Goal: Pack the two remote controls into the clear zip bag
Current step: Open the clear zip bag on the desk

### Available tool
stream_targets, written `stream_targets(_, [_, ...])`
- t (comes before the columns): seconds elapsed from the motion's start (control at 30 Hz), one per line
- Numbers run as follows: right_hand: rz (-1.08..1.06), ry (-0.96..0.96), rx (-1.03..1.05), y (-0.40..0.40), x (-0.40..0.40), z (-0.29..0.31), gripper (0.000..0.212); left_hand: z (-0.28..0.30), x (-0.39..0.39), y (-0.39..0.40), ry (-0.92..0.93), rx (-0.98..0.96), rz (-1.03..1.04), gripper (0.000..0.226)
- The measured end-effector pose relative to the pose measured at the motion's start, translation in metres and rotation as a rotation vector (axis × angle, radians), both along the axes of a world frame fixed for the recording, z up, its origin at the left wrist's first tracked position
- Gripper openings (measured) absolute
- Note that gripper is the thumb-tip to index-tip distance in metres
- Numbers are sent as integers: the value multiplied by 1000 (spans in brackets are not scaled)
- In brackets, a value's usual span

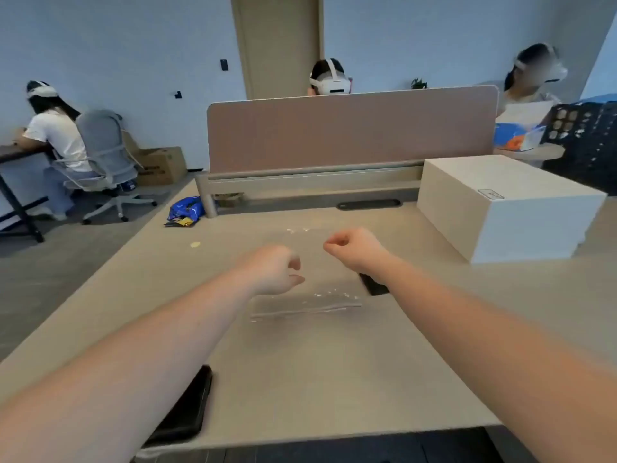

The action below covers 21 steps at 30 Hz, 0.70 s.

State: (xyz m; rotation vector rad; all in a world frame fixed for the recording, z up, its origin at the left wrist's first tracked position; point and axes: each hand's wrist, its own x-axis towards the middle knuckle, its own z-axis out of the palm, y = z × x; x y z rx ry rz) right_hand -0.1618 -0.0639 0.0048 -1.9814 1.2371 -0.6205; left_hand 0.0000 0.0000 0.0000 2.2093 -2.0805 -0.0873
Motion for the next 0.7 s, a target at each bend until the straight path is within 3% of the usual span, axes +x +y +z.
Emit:
stream_targets(0.27, [17,116,18,5,-10,-25,29,-30,-21,4,-67,138,-84,48])
stream_targets(0.37, [19,91,37,3,-13,-34,24,-41,-27,5,-145,215,-126,35])
stream_targets(0.47, [11,68,57,4,-16,-38,22,-47,-29,7,-144,182,-124,23])
stream_targets(0.7, [-35,-56,110,14,-20,-53,14,-55,-28,10,-152,108,-80,26])
